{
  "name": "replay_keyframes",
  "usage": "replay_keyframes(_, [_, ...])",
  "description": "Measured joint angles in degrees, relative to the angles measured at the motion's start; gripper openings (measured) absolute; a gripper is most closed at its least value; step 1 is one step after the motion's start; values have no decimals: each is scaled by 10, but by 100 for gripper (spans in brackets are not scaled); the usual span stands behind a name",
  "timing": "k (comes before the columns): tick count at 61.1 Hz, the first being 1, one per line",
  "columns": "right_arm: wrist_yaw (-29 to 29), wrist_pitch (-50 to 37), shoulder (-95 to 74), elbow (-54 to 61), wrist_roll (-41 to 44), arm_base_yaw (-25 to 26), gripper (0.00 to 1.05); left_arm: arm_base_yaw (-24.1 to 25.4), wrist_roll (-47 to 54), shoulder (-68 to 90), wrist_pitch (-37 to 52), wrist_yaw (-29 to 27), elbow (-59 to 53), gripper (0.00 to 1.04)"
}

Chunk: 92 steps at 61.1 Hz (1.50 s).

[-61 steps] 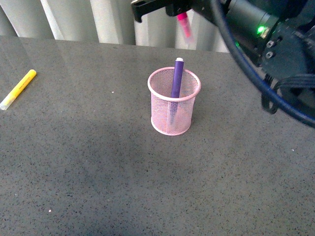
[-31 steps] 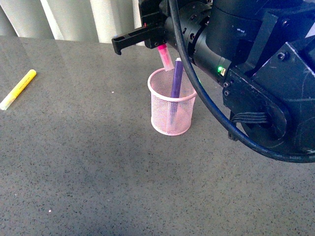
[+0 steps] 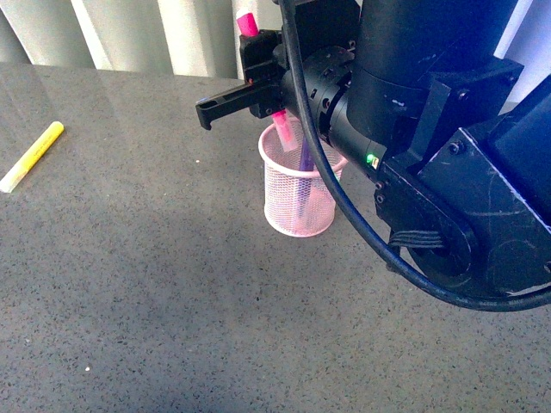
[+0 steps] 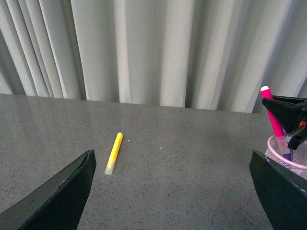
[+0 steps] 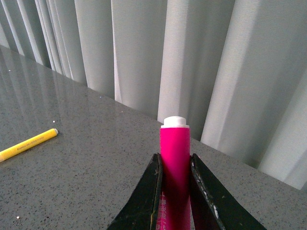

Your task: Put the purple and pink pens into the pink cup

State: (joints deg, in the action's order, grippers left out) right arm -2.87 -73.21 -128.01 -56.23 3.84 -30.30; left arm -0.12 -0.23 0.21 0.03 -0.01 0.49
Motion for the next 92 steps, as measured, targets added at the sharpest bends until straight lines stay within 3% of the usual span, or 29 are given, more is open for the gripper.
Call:
replay_keyframes(13, [13,5,-1,10,-8,0,12,0,0,0,0,0,0,98])
replay_keyframes(15, [14,9,-1,13,-9,0,15,0,0,0,0,0,0,98])
replay_keyframes(31, [32,24,20,49,-32,8,71,0,0,0,0,0,0,98])
replay_keyframes(42, [61,45,98,92,-37,25,100,0,0,0,0,0,0,98])
replay_keyframes(49, [115,122,188,134,-45,51,97,0,0,0,0,0,0,98])
replay_keyframes(55, [197,275,311,181,-89,105,98,0,0,0,0,0,0,98])
replay_keyframes(59, [215,360,382,206,-121,136,98,0,0,0,0,0,0,98])
replay_keyframes(67, [215,373,413,211,-139,149,98,0,0,0,0,1,0,98])
replay_keyframes(77, [149,137,413,316,-63,166,70,0,0,0,0,-2,0,98])
replay_keyframes(87, [127,120,489,387,-43,200,42,0,0,-1,0,-1,0,98])
replay_keyframes(92, [113,113,524,430,-41,219,22,0,0,-1,0,0,0,98])
